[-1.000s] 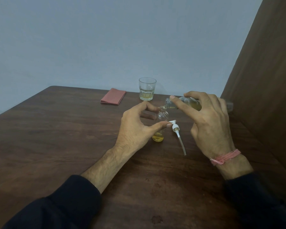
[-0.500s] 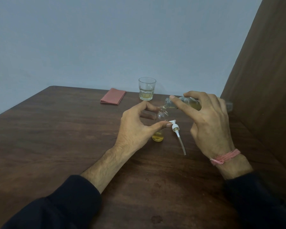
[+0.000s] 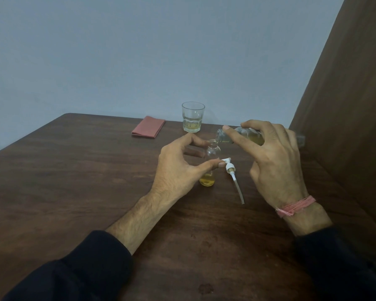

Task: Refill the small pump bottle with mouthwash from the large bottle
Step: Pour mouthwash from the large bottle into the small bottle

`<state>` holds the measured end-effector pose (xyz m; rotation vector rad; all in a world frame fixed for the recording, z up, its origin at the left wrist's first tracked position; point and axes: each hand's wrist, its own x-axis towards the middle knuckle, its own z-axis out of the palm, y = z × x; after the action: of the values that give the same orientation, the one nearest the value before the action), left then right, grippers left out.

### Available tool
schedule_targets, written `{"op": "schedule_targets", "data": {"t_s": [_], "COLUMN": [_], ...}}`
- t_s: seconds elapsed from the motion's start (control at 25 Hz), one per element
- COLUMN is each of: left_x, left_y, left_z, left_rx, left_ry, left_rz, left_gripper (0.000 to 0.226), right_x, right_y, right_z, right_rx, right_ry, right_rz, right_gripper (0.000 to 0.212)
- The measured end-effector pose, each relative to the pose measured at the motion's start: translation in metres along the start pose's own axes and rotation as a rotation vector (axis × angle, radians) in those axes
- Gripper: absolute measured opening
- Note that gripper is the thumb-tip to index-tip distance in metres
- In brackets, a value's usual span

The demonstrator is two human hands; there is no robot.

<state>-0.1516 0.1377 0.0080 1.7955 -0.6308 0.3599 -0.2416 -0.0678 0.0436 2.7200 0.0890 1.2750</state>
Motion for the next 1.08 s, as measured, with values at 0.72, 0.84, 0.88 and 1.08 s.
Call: {"op": "schedule_targets", "data": {"t_s": [0.72,0.84,0.88,1.08], "left_x": [0.0007,0.0008,0.0010,0.0007], "left_y": [0.0006,0.0011,0.0010,0.0008], "left_z": [-0.0001,-0.0002,-0.0003,0.0000], "left_rx": [-0.008,-0.004,-0.002,-0.007], "left_ry": [-0.008,-0.006,-0.004,-0.001], "left_rz": [0.013,0.010,0.010,0.012], "left_gripper": [0.047,0.047,0.046,0.048], "right_x": [0.0001,0.0002,0.0005,0.0004], "right_y": [0.0002,-0.0005,-0.0006,-0.0003], "right_z": [0.0001,-0.0002,-0.0002,-0.0002], "right_rx": [-0.011,-0.013,-0.013,-0.010], "right_ry": [0.006,0.003,0.003,0.000], "right_rz": [-0.004,-0.001,-0.002,-0.001], "right_gripper": [0.097,0.098,0.098,0.098]}}
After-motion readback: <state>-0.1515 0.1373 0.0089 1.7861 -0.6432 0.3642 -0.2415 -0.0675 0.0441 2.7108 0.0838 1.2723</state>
